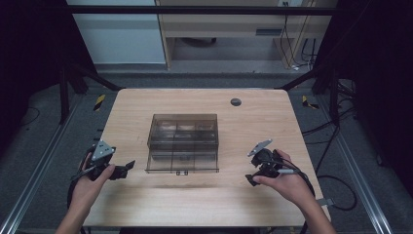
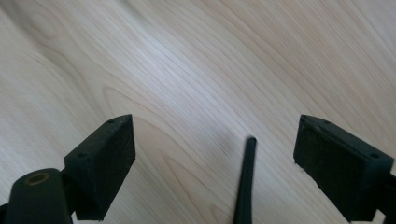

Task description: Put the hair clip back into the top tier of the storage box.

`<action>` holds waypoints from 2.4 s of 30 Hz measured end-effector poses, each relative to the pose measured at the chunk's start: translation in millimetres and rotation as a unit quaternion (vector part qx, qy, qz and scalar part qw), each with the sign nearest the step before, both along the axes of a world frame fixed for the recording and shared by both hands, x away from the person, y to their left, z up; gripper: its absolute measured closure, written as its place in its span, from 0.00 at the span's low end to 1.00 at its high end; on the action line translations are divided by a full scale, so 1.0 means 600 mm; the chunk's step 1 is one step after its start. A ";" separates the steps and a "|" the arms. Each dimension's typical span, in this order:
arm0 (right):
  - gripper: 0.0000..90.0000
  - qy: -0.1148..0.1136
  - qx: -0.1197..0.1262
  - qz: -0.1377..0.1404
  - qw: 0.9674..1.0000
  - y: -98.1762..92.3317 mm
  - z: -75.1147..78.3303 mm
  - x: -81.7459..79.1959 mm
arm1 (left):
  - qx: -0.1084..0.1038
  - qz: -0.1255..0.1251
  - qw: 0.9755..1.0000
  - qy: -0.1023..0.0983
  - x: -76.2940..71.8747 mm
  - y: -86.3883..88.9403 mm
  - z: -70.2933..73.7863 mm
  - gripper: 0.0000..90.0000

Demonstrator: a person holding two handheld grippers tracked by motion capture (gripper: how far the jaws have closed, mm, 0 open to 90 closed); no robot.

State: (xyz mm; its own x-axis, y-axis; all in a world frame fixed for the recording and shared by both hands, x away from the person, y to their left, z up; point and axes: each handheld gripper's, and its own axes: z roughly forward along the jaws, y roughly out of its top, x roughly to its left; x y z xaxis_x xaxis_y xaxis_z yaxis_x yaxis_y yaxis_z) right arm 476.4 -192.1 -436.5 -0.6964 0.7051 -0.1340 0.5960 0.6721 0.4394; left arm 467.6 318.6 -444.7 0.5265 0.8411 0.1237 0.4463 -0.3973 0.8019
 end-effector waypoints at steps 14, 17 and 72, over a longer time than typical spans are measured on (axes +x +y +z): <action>0.72 0.055 -0.028 -0.081 0.995 -0.063 -0.018 0.002 | 0.013 0.019 1.000 -0.009 -0.028 0.007 -0.010 0.09; 0.75 0.068 -0.030 -0.091 0.993 -0.071 -0.024 0.009 | 0.017 0.020 1.000 -0.008 -0.029 0.011 -0.009 0.09; 0.90 0.010 -0.017 0.034 0.999 0.075 0.107 0.000 | 0.063 0.020 0.998 -0.004 -0.032 0.004 -0.020 0.08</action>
